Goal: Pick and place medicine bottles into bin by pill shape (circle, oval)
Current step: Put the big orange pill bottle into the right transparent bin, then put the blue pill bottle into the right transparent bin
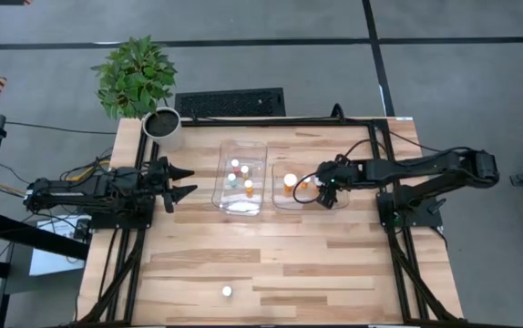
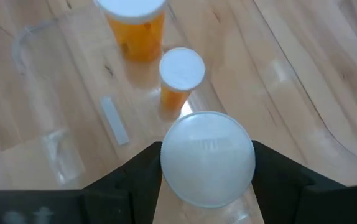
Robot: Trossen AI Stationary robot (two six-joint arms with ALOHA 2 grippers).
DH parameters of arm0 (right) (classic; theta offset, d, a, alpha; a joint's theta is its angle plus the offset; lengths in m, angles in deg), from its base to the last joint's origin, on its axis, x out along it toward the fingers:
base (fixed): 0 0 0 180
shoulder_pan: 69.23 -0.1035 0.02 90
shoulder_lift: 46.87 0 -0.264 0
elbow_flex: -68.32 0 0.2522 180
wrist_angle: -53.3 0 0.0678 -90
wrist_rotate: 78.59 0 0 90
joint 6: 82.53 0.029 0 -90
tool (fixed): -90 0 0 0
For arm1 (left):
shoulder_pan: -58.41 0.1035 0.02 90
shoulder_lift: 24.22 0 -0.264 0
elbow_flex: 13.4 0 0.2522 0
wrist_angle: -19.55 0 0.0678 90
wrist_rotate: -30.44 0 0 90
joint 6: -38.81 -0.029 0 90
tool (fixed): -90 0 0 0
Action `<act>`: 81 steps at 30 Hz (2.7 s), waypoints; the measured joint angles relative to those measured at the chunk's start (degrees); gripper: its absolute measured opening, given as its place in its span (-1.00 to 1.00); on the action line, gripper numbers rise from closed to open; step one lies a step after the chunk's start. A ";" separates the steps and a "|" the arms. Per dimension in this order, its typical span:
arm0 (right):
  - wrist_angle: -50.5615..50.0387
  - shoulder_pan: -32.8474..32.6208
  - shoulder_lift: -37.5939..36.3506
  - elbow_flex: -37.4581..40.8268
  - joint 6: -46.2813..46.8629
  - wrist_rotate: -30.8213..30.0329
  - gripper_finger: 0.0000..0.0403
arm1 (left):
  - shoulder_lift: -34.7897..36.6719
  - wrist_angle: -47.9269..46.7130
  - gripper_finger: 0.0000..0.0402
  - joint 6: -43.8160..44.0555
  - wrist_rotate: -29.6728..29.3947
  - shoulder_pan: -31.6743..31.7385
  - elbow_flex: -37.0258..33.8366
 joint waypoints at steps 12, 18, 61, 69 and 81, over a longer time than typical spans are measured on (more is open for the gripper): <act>1.70 0.01 3.52 -0.09 -0.12 -0.09 0.14 | 0.00 -0.03 0.34 0.00 0.00 -0.01 0.00; 1.22 0.49 2.95 -0.02 -0.09 -0.04 0.14 | 0.01 -0.03 0.34 0.00 0.00 -0.02 0.00; -2.47 1.88 3.57 -3.02 -0.61 -0.09 0.34 | 0.01 -0.01 0.34 1.20 0.11 -0.02 0.02; -5.49 2.30 0.40 -6.31 -2.99 -0.11 0.35 | 0.01 -0.01 0.34 1.31 0.09 -0.02 0.02; 1.47 -9.02 -5.74 -20.52 -1.95 3.98 0.35 | 0.00 -0.01 0.34 1.31 0.14 -0.02 0.02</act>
